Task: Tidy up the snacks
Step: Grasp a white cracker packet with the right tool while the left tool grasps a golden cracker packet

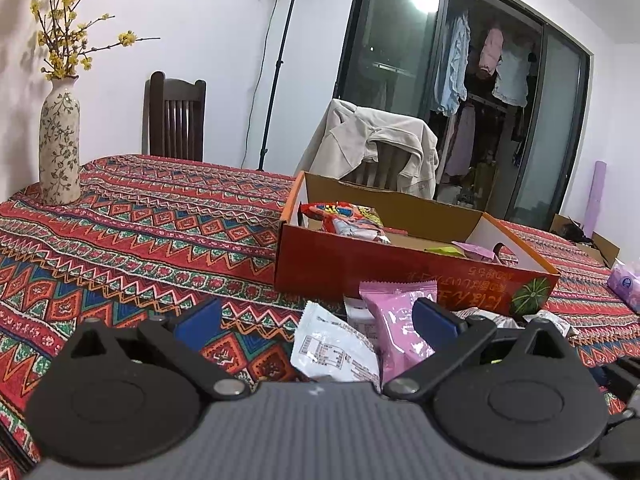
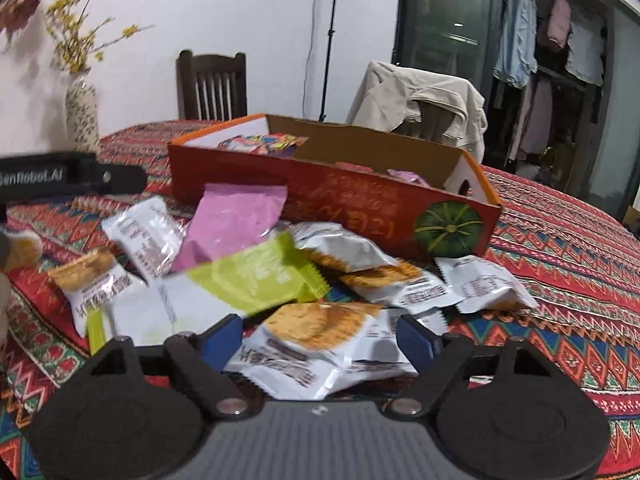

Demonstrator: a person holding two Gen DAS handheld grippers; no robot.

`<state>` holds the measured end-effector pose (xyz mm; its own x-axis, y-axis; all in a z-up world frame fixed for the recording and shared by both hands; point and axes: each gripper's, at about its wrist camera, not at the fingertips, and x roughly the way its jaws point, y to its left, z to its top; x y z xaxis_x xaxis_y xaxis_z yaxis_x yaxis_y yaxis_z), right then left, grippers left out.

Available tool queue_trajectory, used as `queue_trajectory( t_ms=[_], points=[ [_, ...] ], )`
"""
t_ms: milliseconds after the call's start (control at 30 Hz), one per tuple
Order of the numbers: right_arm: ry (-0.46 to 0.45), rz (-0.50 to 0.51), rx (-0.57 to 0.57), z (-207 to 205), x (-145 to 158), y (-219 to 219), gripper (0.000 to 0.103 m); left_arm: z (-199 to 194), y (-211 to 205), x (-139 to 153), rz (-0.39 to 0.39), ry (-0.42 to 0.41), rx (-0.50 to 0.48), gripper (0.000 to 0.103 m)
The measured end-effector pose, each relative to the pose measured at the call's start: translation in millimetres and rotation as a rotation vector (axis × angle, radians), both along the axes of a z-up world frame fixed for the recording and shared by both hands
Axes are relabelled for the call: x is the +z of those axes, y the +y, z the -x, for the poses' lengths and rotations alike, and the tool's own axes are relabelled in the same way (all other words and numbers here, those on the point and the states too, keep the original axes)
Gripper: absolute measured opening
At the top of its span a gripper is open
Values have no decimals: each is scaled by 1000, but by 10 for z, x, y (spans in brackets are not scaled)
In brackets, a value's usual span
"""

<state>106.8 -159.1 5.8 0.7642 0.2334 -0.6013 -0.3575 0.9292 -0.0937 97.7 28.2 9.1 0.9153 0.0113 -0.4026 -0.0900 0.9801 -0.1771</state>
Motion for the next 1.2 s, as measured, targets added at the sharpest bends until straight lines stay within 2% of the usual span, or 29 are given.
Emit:
queue_trajectory(
  t_ms=[100, 300, 600, 733, 933, 1067, 1200],
  points=[
    [-8, 17, -1, -4, -11, 33, 60, -1, 0, -16, 2, 10, -1, 103],
    [-22, -58, -27, 10, 32, -105, 48, -8, -17, -27, -9, 30, 4, 103],
    [-107, -173, -86, 111, 113, -330, 47, -43, -7, -13, -46, 120, 27, 103],
    [-115, -220, -103, 110, 124, -415, 47, -8, -8, -60, -82, 169, 21, 103],
    [-128, -239, -88, 137, 136, -429, 47, 17, -50, -168, -127, 255, -13, 103],
    [-129, -251, -68, 158, 139, -433, 48, -32, -81, -267, -129, 327, -35, 103],
    [-117, -253, -53, 151, 134, -420, 48, -72, -138, -305, -157, 339, -36, 103]
  ],
)
